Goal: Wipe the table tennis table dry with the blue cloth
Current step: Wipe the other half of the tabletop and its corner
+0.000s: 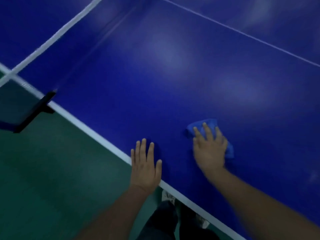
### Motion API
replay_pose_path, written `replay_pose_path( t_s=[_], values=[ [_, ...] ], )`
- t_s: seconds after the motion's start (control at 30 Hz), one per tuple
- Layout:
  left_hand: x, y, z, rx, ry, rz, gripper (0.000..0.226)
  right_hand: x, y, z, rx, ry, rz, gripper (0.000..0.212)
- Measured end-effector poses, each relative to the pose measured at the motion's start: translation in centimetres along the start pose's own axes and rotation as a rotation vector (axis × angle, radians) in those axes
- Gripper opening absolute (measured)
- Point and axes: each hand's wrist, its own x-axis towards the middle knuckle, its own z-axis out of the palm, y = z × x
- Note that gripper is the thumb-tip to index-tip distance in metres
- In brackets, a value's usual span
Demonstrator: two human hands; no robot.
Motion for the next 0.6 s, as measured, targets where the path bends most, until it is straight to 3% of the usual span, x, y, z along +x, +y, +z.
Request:
replay_pose_path(
  t_s=[0.03,0.13,0.2,0.37,0.43,0.47,0.53,0.6],
  values=[
    [-0.2,1.0,0.4,-0.025,0.001,0.026,0.067,-1.8,-1.2,0.4,0.015,0.025,0.054,0.051],
    [-0.5,4.2,1.6,-0.043,-0.019,0.136,0.069,-9.2,-2.5,2.2,0.002,0.012,-0.166,0.048],
    [-0.9,6.0,2.5,-0.017,-0.072,0.257,0.070,-11.0,1.7,1.7,0.020,-0.019,-0.147,0.048],
    [-2.0,9.9,4.2,0.085,-0.197,0.530,0.069,-13.7,19.6,-1.5,0.022,0.050,0.563,0.044],
    [-2.0,11.4,4.6,0.104,-0.209,0.565,0.069,-14.8,22.8,-2.7,0.125,0.077,0.819,0.045],
    [-2.1,11.9,4.7,0.111,-0.214,0.564,0.069,-14.8,22.4,-2.6,0.148,0.074,0.857,0.045],
    [-2.3,12.7,4.6,0.132,-0.241,0.561,0.068,-14.9,18.9,-2.3,0.074,0.117,0.712,0.044],
    [-2.3,13.0,4.5,0.151,-0.250,0.567,0.068,-15.7,13.3,-1.0,0.065,0.027,0.380,0.047]
  ],
)
